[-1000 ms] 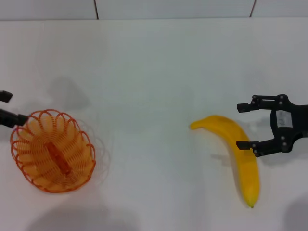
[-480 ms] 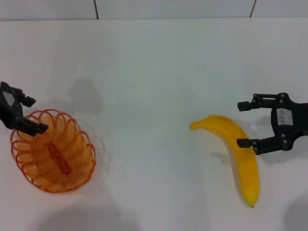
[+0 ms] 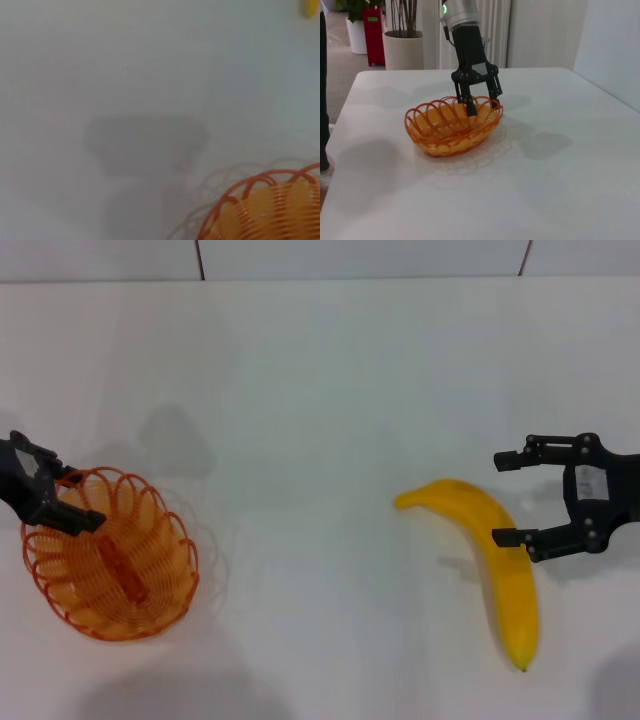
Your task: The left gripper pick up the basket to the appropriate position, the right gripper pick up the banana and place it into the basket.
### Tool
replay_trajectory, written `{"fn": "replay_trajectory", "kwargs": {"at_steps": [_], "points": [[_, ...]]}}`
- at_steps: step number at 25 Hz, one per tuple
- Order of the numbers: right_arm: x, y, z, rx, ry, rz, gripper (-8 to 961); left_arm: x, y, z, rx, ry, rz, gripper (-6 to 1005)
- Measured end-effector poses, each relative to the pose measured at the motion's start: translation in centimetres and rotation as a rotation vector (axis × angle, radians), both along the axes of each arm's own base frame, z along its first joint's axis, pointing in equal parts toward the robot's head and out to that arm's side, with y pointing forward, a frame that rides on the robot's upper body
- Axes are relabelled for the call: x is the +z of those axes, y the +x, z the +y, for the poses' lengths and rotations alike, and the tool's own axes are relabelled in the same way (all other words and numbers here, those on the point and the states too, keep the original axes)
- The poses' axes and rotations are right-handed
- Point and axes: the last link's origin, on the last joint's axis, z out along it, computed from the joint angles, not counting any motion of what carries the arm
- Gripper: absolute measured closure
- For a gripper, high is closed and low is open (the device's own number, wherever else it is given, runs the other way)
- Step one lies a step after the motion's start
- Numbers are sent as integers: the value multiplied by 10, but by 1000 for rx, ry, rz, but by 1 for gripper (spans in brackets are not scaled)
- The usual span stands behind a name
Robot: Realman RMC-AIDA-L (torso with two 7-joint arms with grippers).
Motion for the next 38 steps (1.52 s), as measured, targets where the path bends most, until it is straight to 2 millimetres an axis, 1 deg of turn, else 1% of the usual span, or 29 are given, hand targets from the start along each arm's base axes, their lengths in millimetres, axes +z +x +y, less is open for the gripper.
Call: {"fn": "replay_trajectory", "kwargs": {"at_steps": [10, 16, 22, 27, 38], "points": [[0, 0, 0, 0, -3, -1, 66, -1, 1, 1, 19, 2, -1, 308], [0, 0, 0, 0, -3, -1, 67, 0, 1, 2, 31, 12, 2, 450], [-1, -1, 0, 1, -3, 0, 67, -4, -1, 4, 33, 14, 31, 681], [-1, -1, 0, 1, -3, 0, 67, -7, 0, 4, 33, 5, 32, 797], [0, 0, 0, 0, -2, -1, 67, -8, 1, 5, 19, 4, 36, 793]]}}
